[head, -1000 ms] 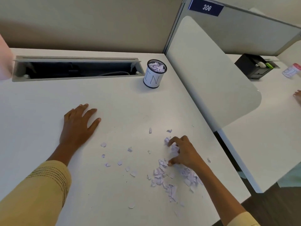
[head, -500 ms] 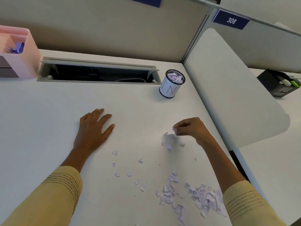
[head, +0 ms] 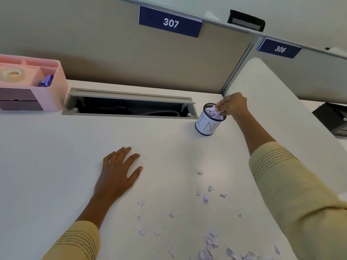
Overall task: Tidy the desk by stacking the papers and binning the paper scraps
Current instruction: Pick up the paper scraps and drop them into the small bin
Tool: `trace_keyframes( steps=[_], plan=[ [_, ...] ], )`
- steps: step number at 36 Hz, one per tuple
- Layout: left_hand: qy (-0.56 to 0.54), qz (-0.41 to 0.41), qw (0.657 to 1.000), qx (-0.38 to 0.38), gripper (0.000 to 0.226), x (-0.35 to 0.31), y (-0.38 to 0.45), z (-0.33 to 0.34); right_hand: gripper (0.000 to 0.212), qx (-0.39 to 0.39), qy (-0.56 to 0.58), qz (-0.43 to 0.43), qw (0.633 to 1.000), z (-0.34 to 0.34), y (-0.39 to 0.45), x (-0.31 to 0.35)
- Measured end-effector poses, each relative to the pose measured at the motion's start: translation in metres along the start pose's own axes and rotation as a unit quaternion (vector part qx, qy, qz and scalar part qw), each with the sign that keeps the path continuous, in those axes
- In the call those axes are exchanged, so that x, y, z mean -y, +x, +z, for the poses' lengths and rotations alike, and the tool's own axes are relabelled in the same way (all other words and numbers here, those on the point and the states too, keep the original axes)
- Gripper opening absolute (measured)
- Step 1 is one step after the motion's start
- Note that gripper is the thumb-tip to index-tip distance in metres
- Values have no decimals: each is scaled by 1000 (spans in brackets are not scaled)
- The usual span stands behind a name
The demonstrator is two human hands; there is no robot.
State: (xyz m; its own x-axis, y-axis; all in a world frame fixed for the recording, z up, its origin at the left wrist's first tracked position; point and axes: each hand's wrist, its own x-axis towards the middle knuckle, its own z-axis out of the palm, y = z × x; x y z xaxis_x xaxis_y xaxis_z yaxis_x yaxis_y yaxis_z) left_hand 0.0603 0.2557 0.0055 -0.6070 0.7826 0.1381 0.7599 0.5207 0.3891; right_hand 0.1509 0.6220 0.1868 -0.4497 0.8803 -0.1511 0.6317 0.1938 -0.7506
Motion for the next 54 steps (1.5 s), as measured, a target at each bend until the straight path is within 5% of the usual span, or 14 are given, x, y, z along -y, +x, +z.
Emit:
trace_keyframes(
  steps=[7, 11, 19, 27, 36, 45, 54],
  plan=[
    [-1, 2, 1000, -13, 58, 0, 0, 0, 19, -22, 24, -85, 996, -19, -41, -19],
    [8, 5, 1000, -16, 56, 0, 0, 0, 26, 88, -12, -69, 994, -23, -104, -67],
    [17, 9, 1000, -17, 57, 2, -1, 3, 104, 269, -206, -60, 939, 2, -225, -176],
    [10, 13, 1000, -21, 58, 2, 0, 2, 86, 291, -266, -128, 910, 17, -276, -192],
    [8, 11, 1000, -18, 59, 1, -1, 0, 19, 271, -247, -118, 923, 28, -263, -176],
    [10, 4, 1000, -4, 58, 1, -1, 0, 15, 229, -178, -7, 957, 26, -215, -164],
    [8, -2, 1000, 1, 57, 1, 0, 0, 15, 79, 67, -2, 995, -15, -98, -87]
  ],
)
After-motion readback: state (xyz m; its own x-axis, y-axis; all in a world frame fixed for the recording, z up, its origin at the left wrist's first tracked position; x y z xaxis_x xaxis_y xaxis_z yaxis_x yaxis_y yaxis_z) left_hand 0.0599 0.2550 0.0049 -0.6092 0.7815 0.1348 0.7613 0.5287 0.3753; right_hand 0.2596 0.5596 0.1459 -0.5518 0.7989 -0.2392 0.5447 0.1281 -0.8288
